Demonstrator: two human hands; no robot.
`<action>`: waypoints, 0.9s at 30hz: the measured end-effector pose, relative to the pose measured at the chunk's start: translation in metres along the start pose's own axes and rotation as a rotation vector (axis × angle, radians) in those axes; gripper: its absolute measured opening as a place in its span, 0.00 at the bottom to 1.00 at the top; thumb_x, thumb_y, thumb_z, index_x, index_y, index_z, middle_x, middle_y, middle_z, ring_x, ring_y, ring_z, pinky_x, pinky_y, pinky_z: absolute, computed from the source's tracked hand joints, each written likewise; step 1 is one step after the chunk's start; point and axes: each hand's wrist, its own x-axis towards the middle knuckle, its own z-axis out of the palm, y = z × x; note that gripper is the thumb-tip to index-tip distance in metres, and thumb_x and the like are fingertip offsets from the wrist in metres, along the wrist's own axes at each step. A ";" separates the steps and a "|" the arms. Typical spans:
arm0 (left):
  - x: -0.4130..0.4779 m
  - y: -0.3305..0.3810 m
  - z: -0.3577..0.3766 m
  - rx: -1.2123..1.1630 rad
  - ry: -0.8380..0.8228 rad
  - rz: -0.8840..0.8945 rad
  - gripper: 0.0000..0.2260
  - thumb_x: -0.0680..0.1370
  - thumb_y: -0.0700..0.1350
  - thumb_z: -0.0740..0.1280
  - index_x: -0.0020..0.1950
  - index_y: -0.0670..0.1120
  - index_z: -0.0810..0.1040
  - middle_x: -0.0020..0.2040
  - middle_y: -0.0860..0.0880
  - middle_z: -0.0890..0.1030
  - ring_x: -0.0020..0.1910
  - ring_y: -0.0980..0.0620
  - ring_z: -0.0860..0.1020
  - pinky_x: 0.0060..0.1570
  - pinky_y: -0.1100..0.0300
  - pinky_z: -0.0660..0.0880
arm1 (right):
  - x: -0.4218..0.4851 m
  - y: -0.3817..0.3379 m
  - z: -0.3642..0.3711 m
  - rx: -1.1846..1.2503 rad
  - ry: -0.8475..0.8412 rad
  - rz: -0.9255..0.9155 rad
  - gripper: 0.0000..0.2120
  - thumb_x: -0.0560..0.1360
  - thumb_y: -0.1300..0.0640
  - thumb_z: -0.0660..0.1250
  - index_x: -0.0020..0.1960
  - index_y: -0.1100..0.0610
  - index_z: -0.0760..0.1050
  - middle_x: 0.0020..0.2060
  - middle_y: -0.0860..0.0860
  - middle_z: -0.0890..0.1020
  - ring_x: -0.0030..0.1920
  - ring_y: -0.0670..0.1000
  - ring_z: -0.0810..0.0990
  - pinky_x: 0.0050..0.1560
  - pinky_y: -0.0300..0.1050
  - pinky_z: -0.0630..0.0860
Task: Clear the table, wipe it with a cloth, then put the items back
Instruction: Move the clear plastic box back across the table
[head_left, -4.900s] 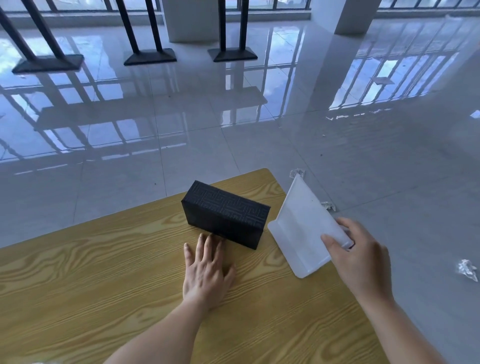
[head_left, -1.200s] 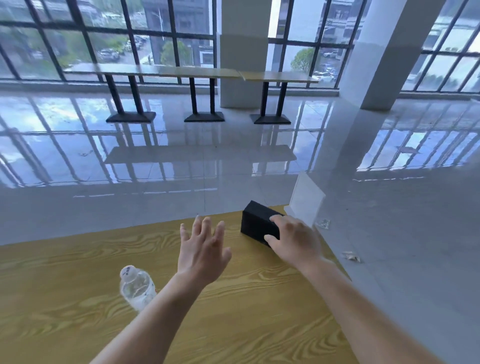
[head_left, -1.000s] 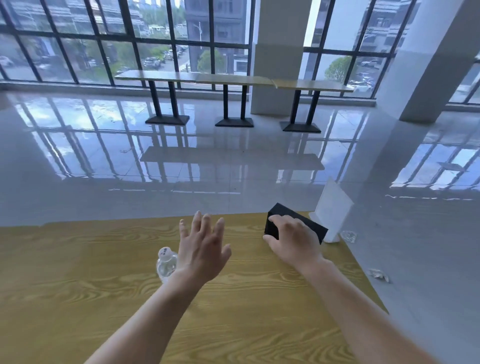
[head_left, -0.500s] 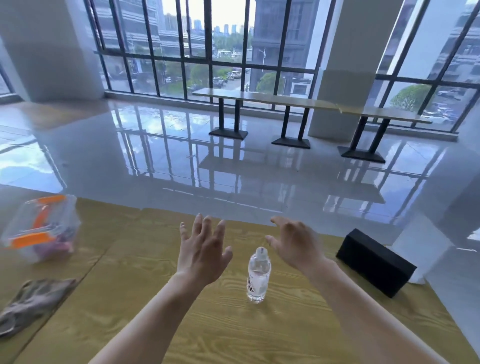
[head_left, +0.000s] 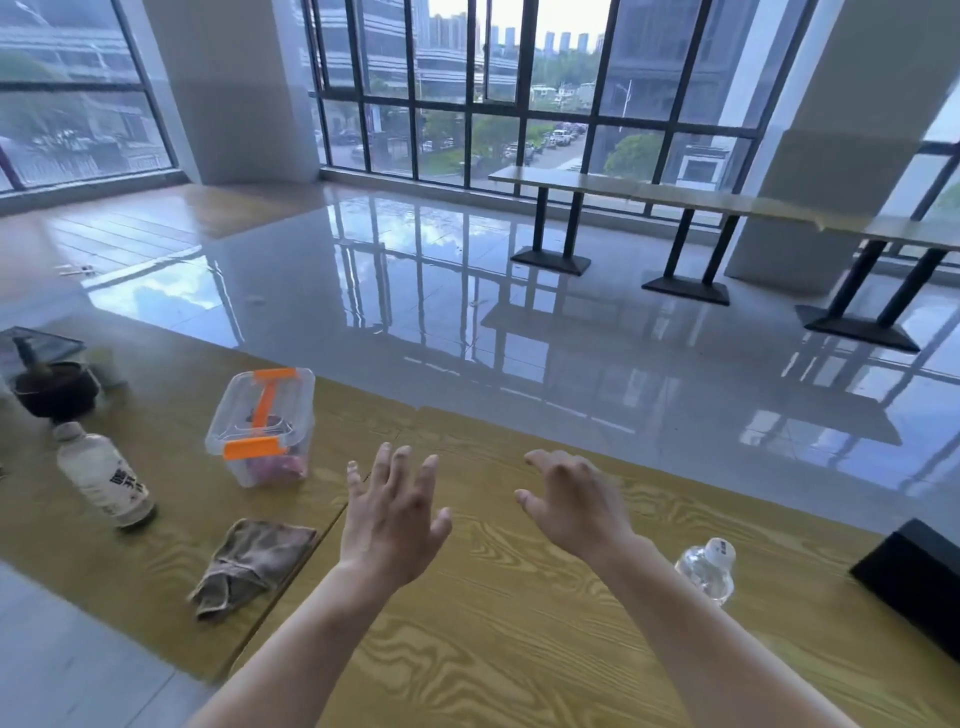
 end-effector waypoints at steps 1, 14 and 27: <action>0.002 -0.008 0.000 0.006 -0.008 -0.016 0.30 0.76 0.59 0.63 0.75 0.50 0.62 0.75 0.43 0.62 0.77 0.41 0.55 0.71 0.33 0.54 | 0.008 -0.006 0.003 0.001 -0.005 -0.020 0.22 0.76 0.43 0.66 0.66 0.51 0.72 0.59 0.50 0.80 0.59 0.55 0.78 0.50 0.50 0.77; 0.035 -0.088 0.015 0.057 0.010 -0.245 0.30 0.77 0.60 0.61 0.76 0.51 0.59 0.75 0.44 0.61 0.76 0.43 0.55 0.73 0.36 0.53 | 0.095 -0.055 0.052 0.112 -0.108 -0.201 0.22 0.76 0.43 0.66 0.67 0.51 0.73 0.59 0.51 0.81 0.59 0.55 0.78 0.51 0.51 0.78; 0.104 -0.244 0.043 0.077 -0.050 -0.293 0.25 0.75 0.58 0.66 0.69 0.51 0.70 0.69 0.43 0.70 0.71 0.41 0.66 0.68 0.36 0.62 | 0.204 -0.162 0.140 0.236 -0.192 -0.161 0.21 0.76 0.45 0.67 0.65 0.55 0.75 0.56 0.53 0.82 0.56 0.56 0.80 0.51 0.50 0.78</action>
